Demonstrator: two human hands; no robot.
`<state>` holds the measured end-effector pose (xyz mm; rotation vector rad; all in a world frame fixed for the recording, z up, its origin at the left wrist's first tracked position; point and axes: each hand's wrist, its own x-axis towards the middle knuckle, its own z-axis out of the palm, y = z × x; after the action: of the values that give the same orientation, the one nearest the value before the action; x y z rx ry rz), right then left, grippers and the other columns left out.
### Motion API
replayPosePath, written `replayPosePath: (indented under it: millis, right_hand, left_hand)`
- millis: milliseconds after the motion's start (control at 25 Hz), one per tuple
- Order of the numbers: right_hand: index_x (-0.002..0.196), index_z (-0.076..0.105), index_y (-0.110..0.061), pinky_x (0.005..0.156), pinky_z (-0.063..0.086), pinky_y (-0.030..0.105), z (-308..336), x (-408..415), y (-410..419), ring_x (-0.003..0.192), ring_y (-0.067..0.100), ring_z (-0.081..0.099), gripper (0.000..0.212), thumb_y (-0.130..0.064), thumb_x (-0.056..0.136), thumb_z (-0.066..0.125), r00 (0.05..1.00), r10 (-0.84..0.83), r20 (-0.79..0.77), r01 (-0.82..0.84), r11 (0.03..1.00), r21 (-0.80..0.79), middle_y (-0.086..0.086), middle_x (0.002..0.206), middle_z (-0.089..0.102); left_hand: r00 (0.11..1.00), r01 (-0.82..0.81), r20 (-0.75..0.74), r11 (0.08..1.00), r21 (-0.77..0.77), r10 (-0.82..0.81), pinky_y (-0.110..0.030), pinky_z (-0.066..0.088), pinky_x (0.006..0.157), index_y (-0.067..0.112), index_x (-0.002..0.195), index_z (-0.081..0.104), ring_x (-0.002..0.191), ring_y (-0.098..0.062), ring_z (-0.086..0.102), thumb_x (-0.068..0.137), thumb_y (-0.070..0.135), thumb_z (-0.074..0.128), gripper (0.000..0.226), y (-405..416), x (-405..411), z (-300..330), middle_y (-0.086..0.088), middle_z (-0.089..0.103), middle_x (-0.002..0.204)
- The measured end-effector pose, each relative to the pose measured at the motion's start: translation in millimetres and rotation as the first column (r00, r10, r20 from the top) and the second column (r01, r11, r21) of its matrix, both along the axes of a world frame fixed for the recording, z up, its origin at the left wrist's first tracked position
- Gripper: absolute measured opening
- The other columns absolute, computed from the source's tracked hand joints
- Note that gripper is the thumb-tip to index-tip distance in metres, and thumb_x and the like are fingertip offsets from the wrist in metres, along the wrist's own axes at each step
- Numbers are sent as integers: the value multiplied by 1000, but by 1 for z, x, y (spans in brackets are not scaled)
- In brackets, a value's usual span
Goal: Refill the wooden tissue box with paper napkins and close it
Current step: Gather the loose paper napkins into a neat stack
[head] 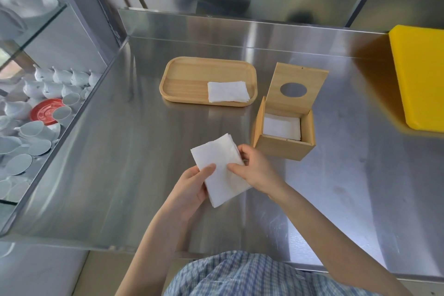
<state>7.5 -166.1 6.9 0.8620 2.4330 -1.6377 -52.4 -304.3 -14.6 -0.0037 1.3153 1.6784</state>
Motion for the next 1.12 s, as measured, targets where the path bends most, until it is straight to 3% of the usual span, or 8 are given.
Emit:
replayPosePath:
  millis: [200,320,480,560,640,760,960,1120]
  right_hand:
    - [91,50,-16,78,47,35,-3,4,3,101,31,62,13,-11,86,61,1000,12,7,-12,1000,-4,14,110,67]
    - [95,51,-16,76,44,31,-3,7,5,91,24,59,13,-14,87,61,1000,2,-4,-2,1000,-2,1,93,64]
    - [133,40,-14,95,43,30,-7,18,8,106,15,54,56,-29,86,65,989,-147,34,150,973,-177,-1,110,57]
    - [132,44,-12,101,43,34,-8,25,9,111,18,55,56,-35,85,64,983,-160,86,182,868,-463,5,120,59]
    - [118,55,-12,98,45,35,-3,33,10,100,20,58,37,-31,86,62,979,-172,106,196,685,-701,8,113,61]
    - [107,57,-19,93,48,33,4,41,14,98,21,60,29,-27,80,65,981,-181,76,164,544,-823,6,107,63]
    - [117,57,-13,84,52,29,4,52,27,96,19,62,28,-10,90,58,945,-327,20,239,644,-727,5,109,65]
    - [115,57,-6,88,53,36,9,65,47,97,20,62,26,-9,90,59,922,-387,-21,338,828,-448,10,113,64]
  left_hand:
    - [999,-16,-30,1000,-24,16,-33,52,80,6,94,66,69,-11,73,97,12,43,24,1,2,0,0,78,77]
    - [999,-26,-31,999,-19,25,-33,52,80,5,99,65,71,-12,73,97,12,44,23,2,2,0,0,78,80]
    - [995,-96,15,994,48,95,-34,56,76,8,107,63,80,-16,72,96,15,44,23,5,0,6,-3,76,92]
    - [995,-101,36,988,120,97,-31,59,66,10,111,62,80,-16,73,97,16,42,25,9,1,13,-4,75,96]
    - [994,-108,55,977,182,99,-28,59,61,10,115,59,81,-17,73,98,17,39,27,14,5,20,-7,73,100]
    - [992,-119,63,963,241,107,-29,60,68,9,121,56,86,-18,73,98,16,38,30,24,16,25,-9,70,105]
    - [993,-121,15,956,267,121,-28,60,72,12,114,60,89,-15,71,94,11,46,24,36,25,21,-4,72,103]
    - [988,-101,-109,989,105,112,-22,56,68,9,112,56,91,-16,62,89,21,55,27,45,22,23,-6,65,105]
